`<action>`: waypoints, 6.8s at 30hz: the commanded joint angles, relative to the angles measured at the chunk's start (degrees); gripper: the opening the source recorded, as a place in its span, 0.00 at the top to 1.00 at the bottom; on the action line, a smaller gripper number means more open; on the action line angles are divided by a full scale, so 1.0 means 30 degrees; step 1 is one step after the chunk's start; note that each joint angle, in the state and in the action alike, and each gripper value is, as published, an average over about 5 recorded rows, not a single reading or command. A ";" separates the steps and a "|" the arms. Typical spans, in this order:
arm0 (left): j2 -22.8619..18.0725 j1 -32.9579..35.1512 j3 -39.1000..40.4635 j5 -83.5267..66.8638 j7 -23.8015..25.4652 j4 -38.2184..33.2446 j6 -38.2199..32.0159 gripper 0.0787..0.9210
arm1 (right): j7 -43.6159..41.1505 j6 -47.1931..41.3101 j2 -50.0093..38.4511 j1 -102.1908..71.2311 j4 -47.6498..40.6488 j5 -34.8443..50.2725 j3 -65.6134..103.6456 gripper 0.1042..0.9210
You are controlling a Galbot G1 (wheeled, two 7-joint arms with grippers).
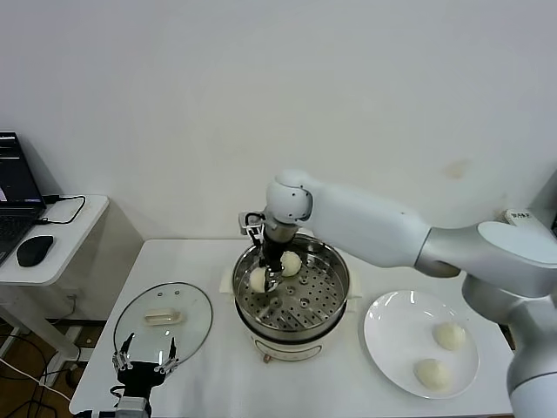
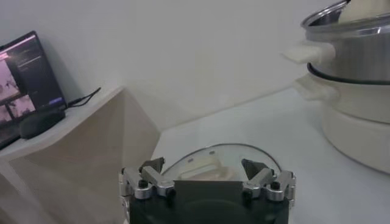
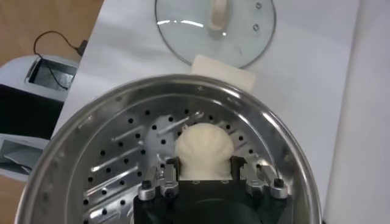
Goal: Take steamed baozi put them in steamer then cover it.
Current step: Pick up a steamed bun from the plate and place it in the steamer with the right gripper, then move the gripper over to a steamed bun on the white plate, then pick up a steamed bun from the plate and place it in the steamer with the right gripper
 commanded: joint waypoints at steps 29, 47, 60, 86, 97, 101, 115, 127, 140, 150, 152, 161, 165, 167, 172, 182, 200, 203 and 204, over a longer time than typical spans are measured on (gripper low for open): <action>0.0155 0.0097 -0.0033 0.0045 0.0127 -0.0010 0.0022 0.12 | -0.1246 0.0950 -0.9568 0.2185 0.7616 0.0567 0.1646 0.12; 0.0552 0.0382 -0.0123 0.0101 0.0157 0.0285 0.0014 0.12 | -0.2119 0.2925 -1.9620 -0.5647 1.2142 -0.2689 0.6682 0.12; 0.0412 0.0719 -0.0102 0.0115 0.0139 0.0393 -0.0015 0.12 | -0.2008 0.3855 -1.9715 -0.9670 1.1940 -0.5530 0.6780 0.12; 0.0311 0.0538 -0.0127 0.0539 0.0175 0.1196 -0.0025 0.12 | -0.1042 0.3892 -1.7712 -1.4833 0.9425 -0.7571 0.9404 0.12; 0.0236 0.0413 -0.0069 0.0656 0.0188 0.1391 -0.0024 0.12 | -0.0629 0.3881 -1.7193 -1.5085 0.8575 -0.7658 0.9635 0.12; 0.0243 0.0379 -0.0085 0.0661 0.0189 0.1452 -0.0023 0.12 | -0.0608 0.3864 -1.7051 -1.5037 0.8352 -0.7661 0.9607 0.12; 0.0219 0.0200 -0.0066 0.0687 0.0185 0.1682 -0.0027 0.12 | -0.0743 0.3735 -1.6864 -1.4722 0.7912 -0.7499 0.9306 0.29; 0.0177 0.0151 0.0105 0.0707 0.0145 0.1721 -0.0045 0.12 | -0.0791 0.3557 -1.6948 -1.3526 0.7828 -0.6465 0.9402 0.43; 0.0179 -0.0313 -0.0027 0.0699 -0.0062 0.1714 -0.0129 0.12 | -0.2030 0.3439 -1.7183 -0.4053 0.7983 -0.2385 0.7333 0.45; 0.0040 -0.0512 -0.0277 0.0595 -0.0405 0.1616 -0.0364 0.12 | -0.2831 0.4295 -1.1661 0.4695 0.5288 0.1087 0.2112 0.45; 0.0017 -0.0491 -0.0346 0.0602 -0.0487 0.1560 -0.0424 0.12 | -0.2863 0.4519 -1.0538 0.5326 0.5033 0.1472 0.1604 0.45; -0.0055 -0.0304 -0.0626 0.0505 -0.0722 0.1039 -0.0526 0.12 | -0.2990 0.6390 -0.7160 0.5718 0.3948 0.2650 0.0402 0.45; -0.0116 -0.0280 -0.0653 0.0486 -0.0746 0.0909 -0.0525 0.12 | -0.2948 0.8318 -0.6255 0.5572 0.3753 0.2456 -0.0050 0.45; -0.0145 -0.0257 -0.0656 0.0461 -0.0774 0.0866 -0.0532 0.12 | -0.2874 0.9460 -0.5971 0.5468 0.3796 0.2217 -0.0260 0.45; -0.0223 -0.0231 -0.0631 0.0369 -0.0906 0.0842 -0.0585 0.12 | -0.2721 1.1528 -0.5599 0.5371 0.3962 0.1046 -0.0870 0.45; -0.0315 -0.0173 -0.0692 0.0288 -0.0989 0.0784 -0.0607 0.12 | -0.1235 1.5390 -0.5074 0.4961 0.5044 -0.2363 -0.1747 0.45; -0.0342 -0.0476 -0.1008 -0.0069 -0.0743 0.0910 -0.0483 0.12 | 0.1673 2.0062 -0.4937 0.2745 0.5540 -0.4580 -0.2821 0.45; -0.0349 -0.0513 -0.1043 -0.0080 -0.0711 0.0973 -0.0474 0.12 | 0.1703 2.0606 -0.4859 0.2594 0.5730 -0.5341 -0.2804 0.45; -0.0356 -0.0537 -0.1046 -0.0081 -0.0700 0.1004 -0.0471 0.12 | 0.1716 2.0851 -0.4835 0.2558 0.5761 -0.5717 -0.2807 0.44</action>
